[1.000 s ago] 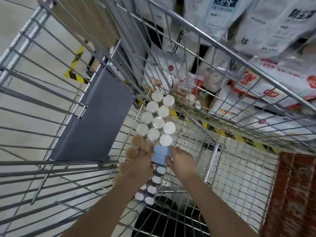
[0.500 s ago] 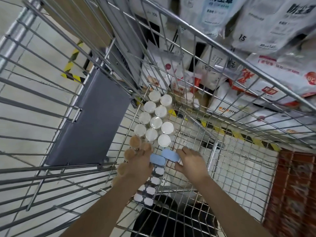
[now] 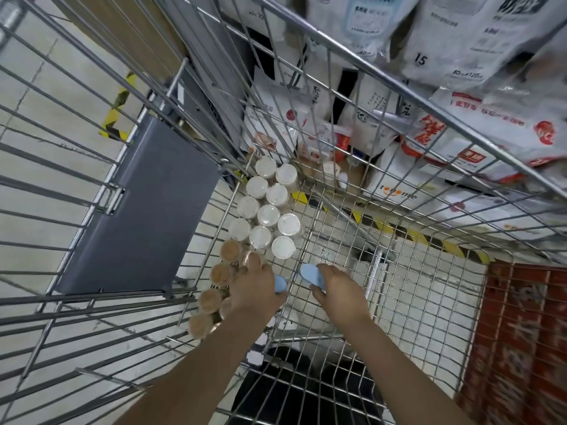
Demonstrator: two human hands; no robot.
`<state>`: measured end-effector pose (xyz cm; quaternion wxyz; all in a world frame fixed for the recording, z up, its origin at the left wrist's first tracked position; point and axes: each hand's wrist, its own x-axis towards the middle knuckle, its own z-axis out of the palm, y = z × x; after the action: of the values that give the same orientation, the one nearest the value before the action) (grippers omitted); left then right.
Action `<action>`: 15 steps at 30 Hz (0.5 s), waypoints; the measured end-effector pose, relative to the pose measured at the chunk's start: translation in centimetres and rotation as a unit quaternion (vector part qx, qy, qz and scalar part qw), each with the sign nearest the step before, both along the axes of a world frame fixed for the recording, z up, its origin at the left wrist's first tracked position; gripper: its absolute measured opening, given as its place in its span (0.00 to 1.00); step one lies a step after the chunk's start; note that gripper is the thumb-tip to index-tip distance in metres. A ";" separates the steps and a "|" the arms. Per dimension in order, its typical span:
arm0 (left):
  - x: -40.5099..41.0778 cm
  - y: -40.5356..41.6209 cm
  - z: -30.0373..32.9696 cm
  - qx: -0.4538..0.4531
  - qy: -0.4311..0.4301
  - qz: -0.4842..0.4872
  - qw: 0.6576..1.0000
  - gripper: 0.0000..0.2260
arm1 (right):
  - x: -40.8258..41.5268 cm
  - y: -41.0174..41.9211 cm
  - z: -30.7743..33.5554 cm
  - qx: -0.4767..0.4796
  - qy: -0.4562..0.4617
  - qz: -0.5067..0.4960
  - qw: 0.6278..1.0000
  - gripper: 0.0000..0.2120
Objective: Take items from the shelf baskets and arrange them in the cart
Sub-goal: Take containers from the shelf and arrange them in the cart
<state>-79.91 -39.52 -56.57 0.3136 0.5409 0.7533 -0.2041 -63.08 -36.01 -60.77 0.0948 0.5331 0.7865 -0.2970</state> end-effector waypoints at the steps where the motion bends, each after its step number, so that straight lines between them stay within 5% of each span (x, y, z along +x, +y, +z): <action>1: 0.2 0.2 0.0 -0.014 0.010 -0.003 1.000 0.32 | 0.6 -0.2 0.3 0.002 0.001 -0.004 1.000 0.17; 15: 3.3 0.6 -0.2 -0.037 0.072 -0.039 0.996 0.26 | 5.4 -2.0 2.4 -0.010 0.028 -0.072 0.997 0.17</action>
<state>-76.62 -38.92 -56.75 0.2706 0.5416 0.7442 -0.2821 -57.72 -37.98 -58.41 0.0565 0.5789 0.7455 -0.3253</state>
